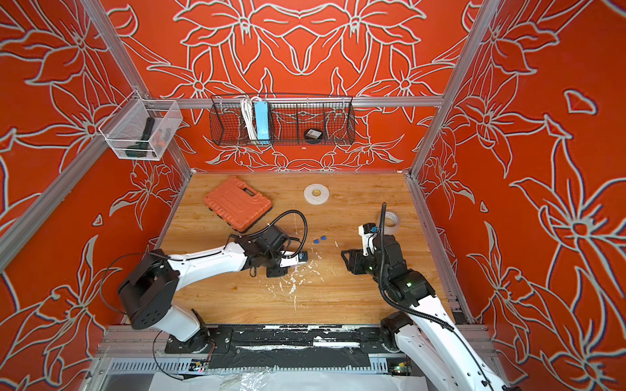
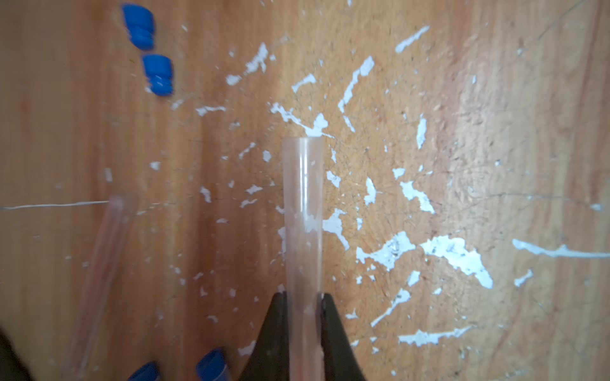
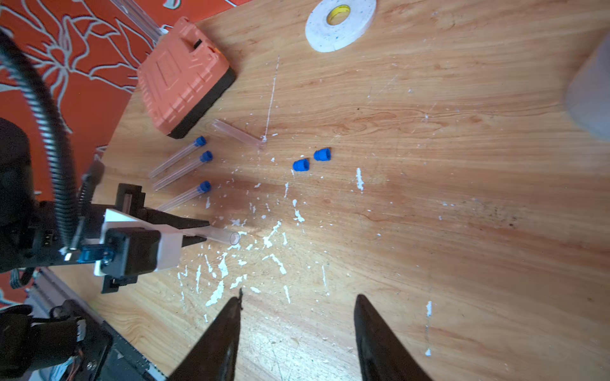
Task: Insert stoppers into test tubes
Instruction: Pick up the test tube at the center of the board.
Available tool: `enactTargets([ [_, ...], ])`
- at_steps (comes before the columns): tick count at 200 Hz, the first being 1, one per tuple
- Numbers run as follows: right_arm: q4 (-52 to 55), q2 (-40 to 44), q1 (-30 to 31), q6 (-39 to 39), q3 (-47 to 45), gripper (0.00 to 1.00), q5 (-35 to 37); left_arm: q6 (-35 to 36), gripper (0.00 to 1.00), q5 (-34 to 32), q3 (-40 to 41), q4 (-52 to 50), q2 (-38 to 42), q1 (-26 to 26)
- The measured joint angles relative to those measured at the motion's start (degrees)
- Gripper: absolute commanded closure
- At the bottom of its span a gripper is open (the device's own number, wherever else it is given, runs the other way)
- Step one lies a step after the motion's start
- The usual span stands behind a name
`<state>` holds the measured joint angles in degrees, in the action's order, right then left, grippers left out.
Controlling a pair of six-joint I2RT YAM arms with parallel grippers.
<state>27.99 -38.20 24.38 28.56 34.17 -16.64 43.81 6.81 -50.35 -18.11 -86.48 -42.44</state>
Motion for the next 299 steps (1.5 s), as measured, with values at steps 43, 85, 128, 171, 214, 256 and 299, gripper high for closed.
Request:
enactTargets([
  [43,-3.4,-6.6,0.0,3.3,1.3,0.42,-12.0,-1.7,0.88,2.6,6.1,7.0,8.7,0.0],
  [85,-6.4,-16.7,3.1,5.9,4.8,0.39,-20.6,-2.3,0.88,5.5,9.4,11.7,12.0,0.0],
  [128,-8.7,-24.7,7.7,6.3,7.8,0.4,-23.2,-2.3,0.88,8.0,10.1,13.5,13.7,0.0],
  [171,-9.4,-31.1,10.3,6.3,11.0,0.48,-24.0,-2.0,0.88,10.3,11.0,14.5,15.8,0.0],
  [214,-10.0,-34.6,12.4,6.2,13.4,0.6,-24.0,-1.9,0.88,10.9,11.2,15.4,15.9,0.0],
  [256,-10.4,-35.7,12.8,6.3,13.9,0.69,-24.0,-1.9,0.88,10.9,11.8,16.0,15.9,0.0],
  [299,-10.4,-36.1,12.9,6.3,14.0,0.72,-24.0,-1.9,0.88,10.9,11.9,16.2,15.9,0.0],
])
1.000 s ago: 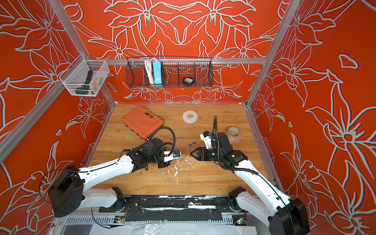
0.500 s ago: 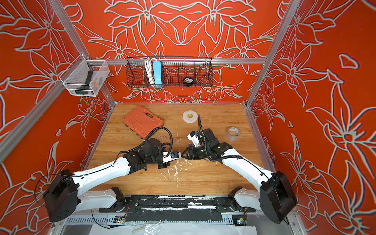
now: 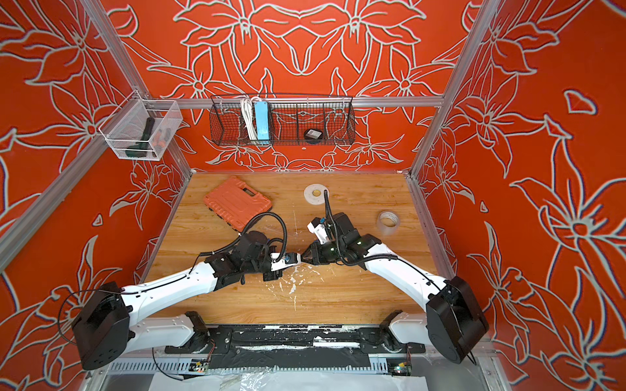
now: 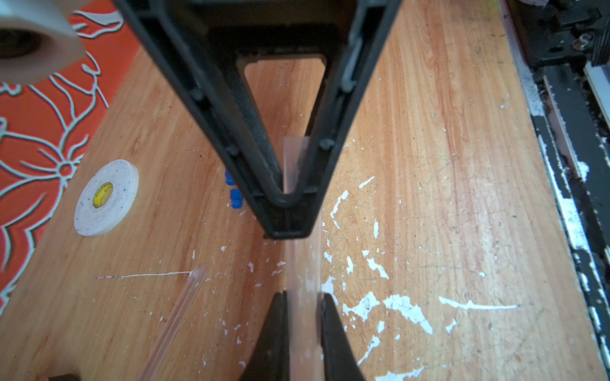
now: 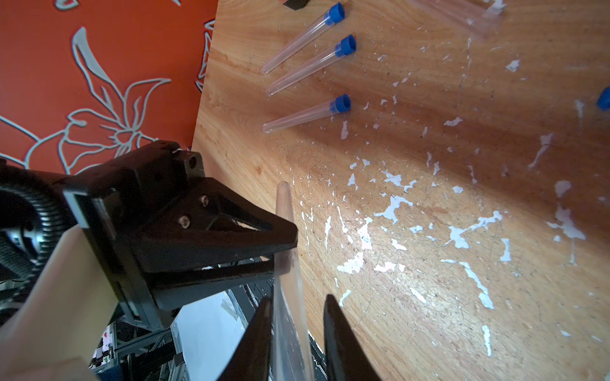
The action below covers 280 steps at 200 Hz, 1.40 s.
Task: Insert stoppers into test tubes
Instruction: Pick up the test tube at the center of the board.
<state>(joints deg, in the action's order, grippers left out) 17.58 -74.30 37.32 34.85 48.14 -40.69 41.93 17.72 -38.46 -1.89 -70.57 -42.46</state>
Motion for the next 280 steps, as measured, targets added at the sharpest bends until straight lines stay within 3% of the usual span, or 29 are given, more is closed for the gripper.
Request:
enactTargets([
  [110,0.0,-0.7,0.7,-1.3,0.9,0.89,-0.5,-0.5,0.86,-0.7,0.0,0.2,0.0,0.0],
  [158,1.0,-0.3,0.6,-1.5,0.9,0.92,-0.1,-1.6,0.65,-2.0,0.1,1.4,0.0,0.0],
  [180,1.8,1.1,0.6,-1.5,0.9,0.92,-0.2,-1.5,0.63,-2.4,0.7,2.6,0.1,0.0],
  [213,1.7,3.7,0.6,-1.0,0.9,0.92,-1.5,-1.5,0.65,-2.4,1.9,2.7,0.2,0.0],
  [280,1.3,4.2,0.2,0.4,0.9,0.93,-3.0,-1.1,0.8,-2.0,2.0,3.1,1.3,0.0],
])
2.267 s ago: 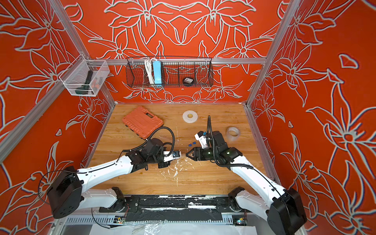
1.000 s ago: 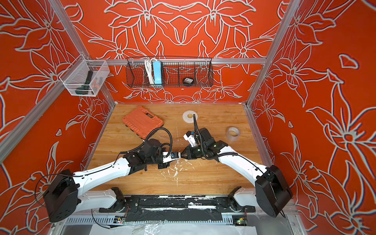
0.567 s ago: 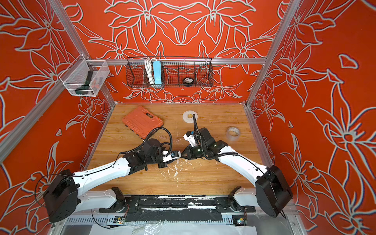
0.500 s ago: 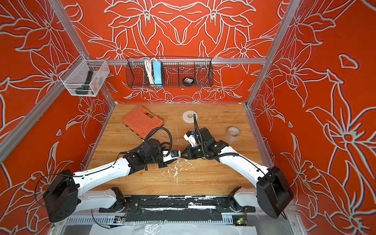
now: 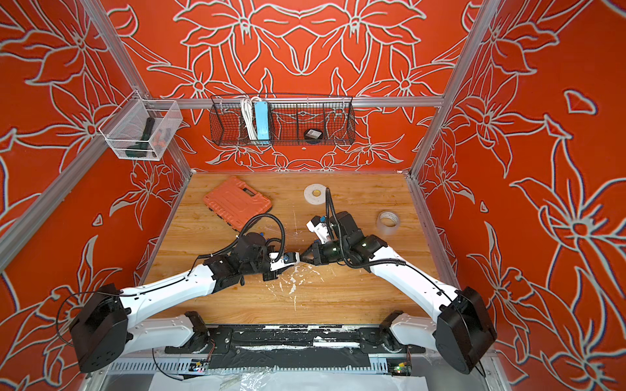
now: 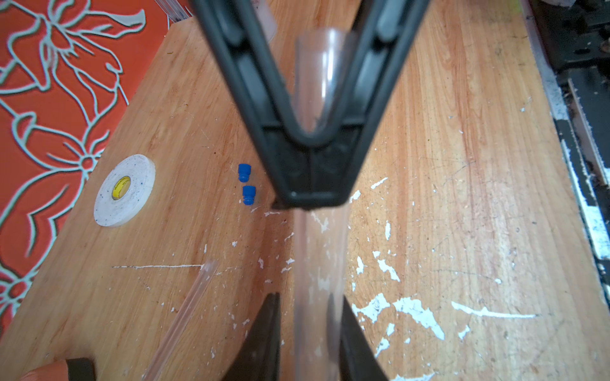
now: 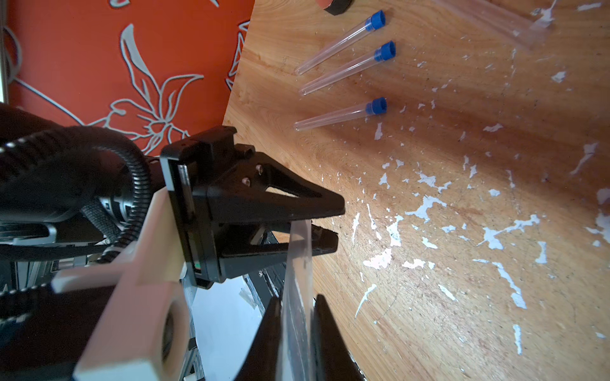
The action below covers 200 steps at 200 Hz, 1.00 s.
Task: Insert stoppers into test tubes
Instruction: Pick up the test tube at the center of the board.
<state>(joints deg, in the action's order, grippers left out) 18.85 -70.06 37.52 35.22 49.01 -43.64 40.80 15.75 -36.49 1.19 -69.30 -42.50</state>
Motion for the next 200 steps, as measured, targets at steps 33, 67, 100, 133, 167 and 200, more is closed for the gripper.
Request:
enactTargets([
  [33,-0.4,0.0,-0.2,0.2,0.0,0.91,0.0,0.4,0.89,0.4,0.1,0.0,0.2,0.0],
  [67,-0.3,0.1,-0.5,0.3,0.0,0.74,-0.5,0.5,1.0,0.8,0.2,-0.1,0.4,0.0],
  [100,0.5,2.4,-2.1,0.2,0.9,0.59,-1.0,-0.7,1.0,0.4,0.2,-0.2,1.5,0.0],
  [133,2.8,8.2,-6.1,-3.5,3.7,0.56,2.3,-5.9,1.0,-3.4,-0.4,0.4,4.6,0.0],
  [167,7.8,8.9,-7.3,-14.6,8.8,0.57,13.1,-13.0,1.0,-9.9,-0.3,3.3,8.2,1.3],
  [200,12.5,3.3,-8.0,-28.5,12.9,0.59,23.3,-19.0,1.0,-14.7,0.7,8.3,10.6,7.4],
])
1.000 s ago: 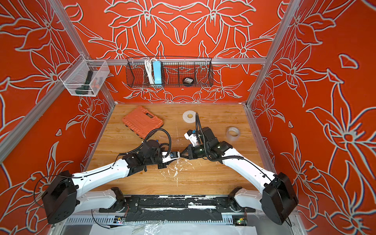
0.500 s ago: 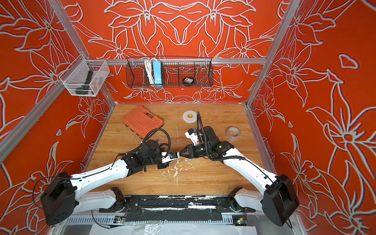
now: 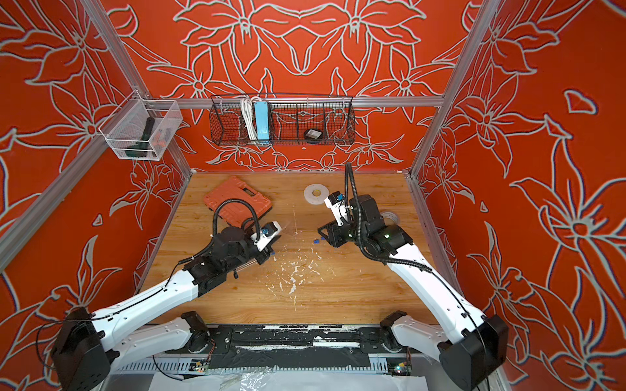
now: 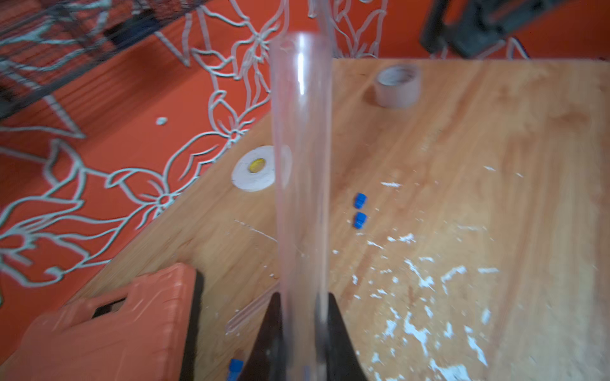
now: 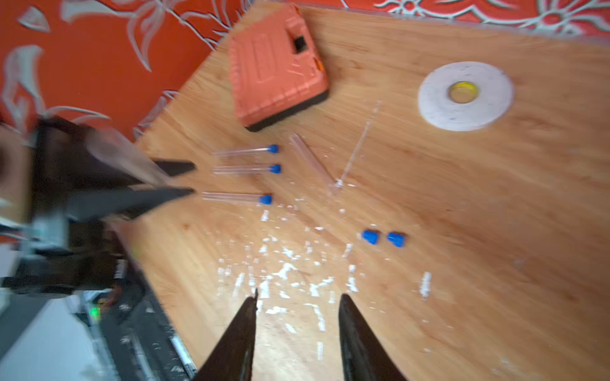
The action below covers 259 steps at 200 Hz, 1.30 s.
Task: Insert stoppers into test tubes
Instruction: Pick up the test tube at the center of the board, then pick up the stopper from the center of the board.
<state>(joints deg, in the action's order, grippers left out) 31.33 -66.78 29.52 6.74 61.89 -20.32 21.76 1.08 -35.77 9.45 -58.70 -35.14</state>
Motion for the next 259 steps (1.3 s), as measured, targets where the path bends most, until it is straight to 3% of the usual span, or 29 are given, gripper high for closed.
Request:
enactTargets([
  [34,1.2,-7.3,-1.6,-14.2,2.9,0.6,6.3,-2.4,1.0,-1.2,0.4,2.6,2.6,3.0],
  [88,4.0,-22.2,-2.4,-44.5,7.2,0.56,4.8,-2.6,1.0,-1.0,1.5,4.4,7.4,3.2],
  [129,7.8,-32.6,-3.4,-60.0,14.0,0.56,5.2,-2.6,1.0,-0.9,2.0,4.9,8.9,3.3],
  [177,10.4,-41.4,-4.5,-67.8,20.1,0.57,5.3,-2.5,1.0,0.0,3.0,5.2,9.5,3.7],
  [259,13.5,-47.1,-4.4,-70.8,22.9,0.6,5.0,-2.5,1.0,1.8,3.0,5.3,9.5,4.6],
])
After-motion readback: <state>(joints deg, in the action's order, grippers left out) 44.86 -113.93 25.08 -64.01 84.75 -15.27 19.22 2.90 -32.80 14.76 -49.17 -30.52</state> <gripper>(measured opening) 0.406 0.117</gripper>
